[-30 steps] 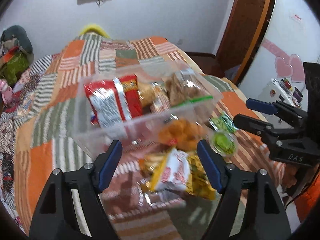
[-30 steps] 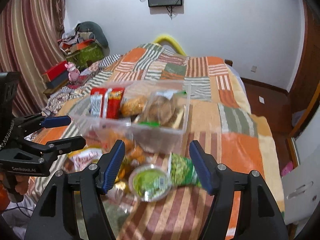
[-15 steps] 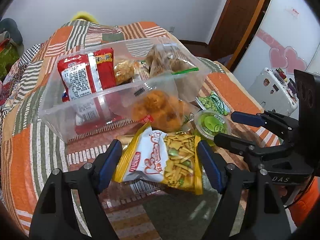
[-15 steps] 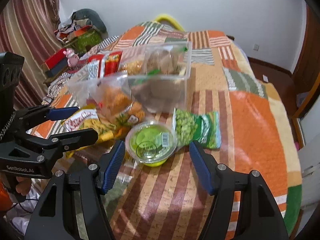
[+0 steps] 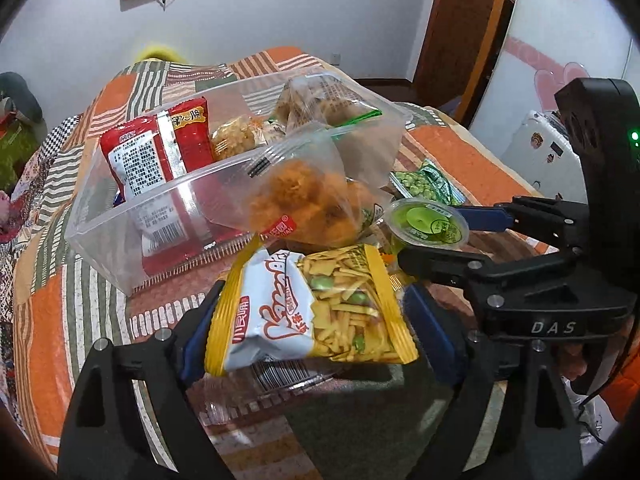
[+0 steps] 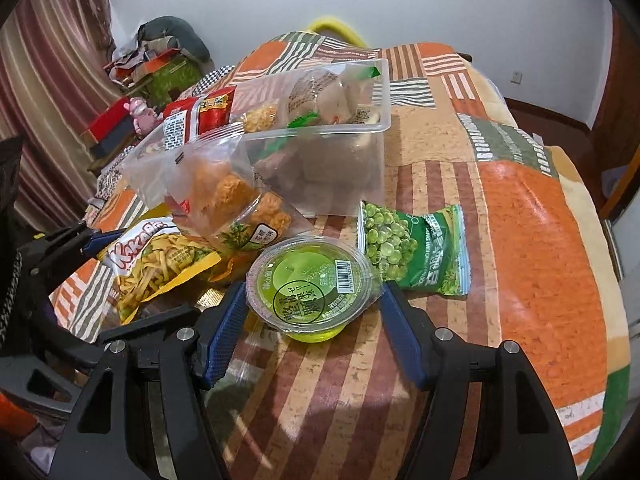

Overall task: Organize snacks
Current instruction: 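Grasp chip bag with left tool while right tool grasps green jelly cup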

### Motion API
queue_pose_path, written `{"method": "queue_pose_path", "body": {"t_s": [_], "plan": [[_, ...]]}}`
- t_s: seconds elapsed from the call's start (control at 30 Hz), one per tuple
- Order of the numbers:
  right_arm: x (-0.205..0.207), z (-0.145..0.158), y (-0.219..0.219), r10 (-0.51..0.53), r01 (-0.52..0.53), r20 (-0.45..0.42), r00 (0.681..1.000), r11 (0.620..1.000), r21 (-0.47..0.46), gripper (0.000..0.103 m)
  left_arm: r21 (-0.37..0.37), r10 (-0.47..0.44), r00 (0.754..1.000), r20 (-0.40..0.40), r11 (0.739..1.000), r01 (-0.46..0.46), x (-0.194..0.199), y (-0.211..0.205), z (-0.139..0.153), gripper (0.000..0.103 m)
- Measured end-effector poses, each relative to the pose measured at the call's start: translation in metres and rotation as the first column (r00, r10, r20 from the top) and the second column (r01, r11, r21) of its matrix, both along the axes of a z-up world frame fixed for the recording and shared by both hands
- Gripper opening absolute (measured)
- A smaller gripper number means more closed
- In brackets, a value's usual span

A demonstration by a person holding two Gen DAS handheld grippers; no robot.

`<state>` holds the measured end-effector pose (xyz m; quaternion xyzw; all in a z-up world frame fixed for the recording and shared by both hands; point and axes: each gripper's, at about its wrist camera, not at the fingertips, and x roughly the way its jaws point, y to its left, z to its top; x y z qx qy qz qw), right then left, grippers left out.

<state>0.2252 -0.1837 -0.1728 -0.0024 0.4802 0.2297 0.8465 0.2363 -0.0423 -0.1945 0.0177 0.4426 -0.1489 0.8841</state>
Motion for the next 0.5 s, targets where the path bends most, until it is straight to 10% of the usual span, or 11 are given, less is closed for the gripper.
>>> {"method": "queue_pose_path", "body": {"t_s": [0.5], "plan": [[-0.009,0.005,0.001,0.008,-0.008,0.030,1.000,1.000,0.007,0.045,-0.079,0.050,0.999,0.017,0.996,-0.049,-0.003,0.028,0.010,0.063]]}}
